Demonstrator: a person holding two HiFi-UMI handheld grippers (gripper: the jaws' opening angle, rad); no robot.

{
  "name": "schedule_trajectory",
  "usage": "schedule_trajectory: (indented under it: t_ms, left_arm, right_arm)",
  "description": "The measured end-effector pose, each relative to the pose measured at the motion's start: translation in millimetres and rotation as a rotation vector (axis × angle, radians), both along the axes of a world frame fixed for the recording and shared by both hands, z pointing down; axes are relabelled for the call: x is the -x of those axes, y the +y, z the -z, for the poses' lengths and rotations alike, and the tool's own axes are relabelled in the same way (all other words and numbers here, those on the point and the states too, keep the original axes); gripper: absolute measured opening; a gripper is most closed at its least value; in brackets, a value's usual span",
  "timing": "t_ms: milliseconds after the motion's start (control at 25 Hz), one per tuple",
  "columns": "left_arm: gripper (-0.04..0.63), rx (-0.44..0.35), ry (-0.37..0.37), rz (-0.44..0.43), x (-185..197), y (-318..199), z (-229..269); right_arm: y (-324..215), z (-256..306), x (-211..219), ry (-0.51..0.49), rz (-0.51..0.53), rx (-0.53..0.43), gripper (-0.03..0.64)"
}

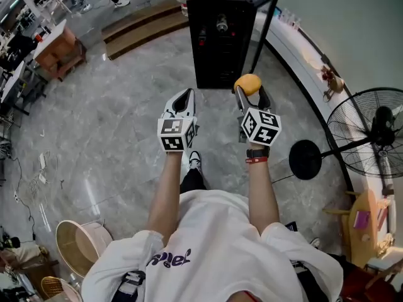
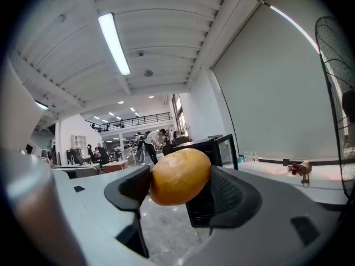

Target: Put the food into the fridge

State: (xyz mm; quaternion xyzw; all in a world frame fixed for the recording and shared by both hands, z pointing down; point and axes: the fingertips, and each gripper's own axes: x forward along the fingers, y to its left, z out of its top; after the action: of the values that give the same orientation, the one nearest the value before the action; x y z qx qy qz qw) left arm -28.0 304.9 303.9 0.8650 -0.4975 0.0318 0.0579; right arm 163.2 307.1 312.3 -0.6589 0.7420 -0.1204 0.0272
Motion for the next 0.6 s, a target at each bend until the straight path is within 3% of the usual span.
schedule_trajectory:
  t_ms: [320,600]
  left_arm:
    - [0.017,-0.024,0.057,0.011,29.9,-105.4,13.8]
    - [0.017,-0.017,0.048,-0.056,55.4,-173.6,17.2]
  right_arm:
    - [-106.0,10.1,41.7,-0.002,0.025,0.003,0.354]
    - [-176.3,10.8,82.0,-0.009,0.003,0.011,0.354]
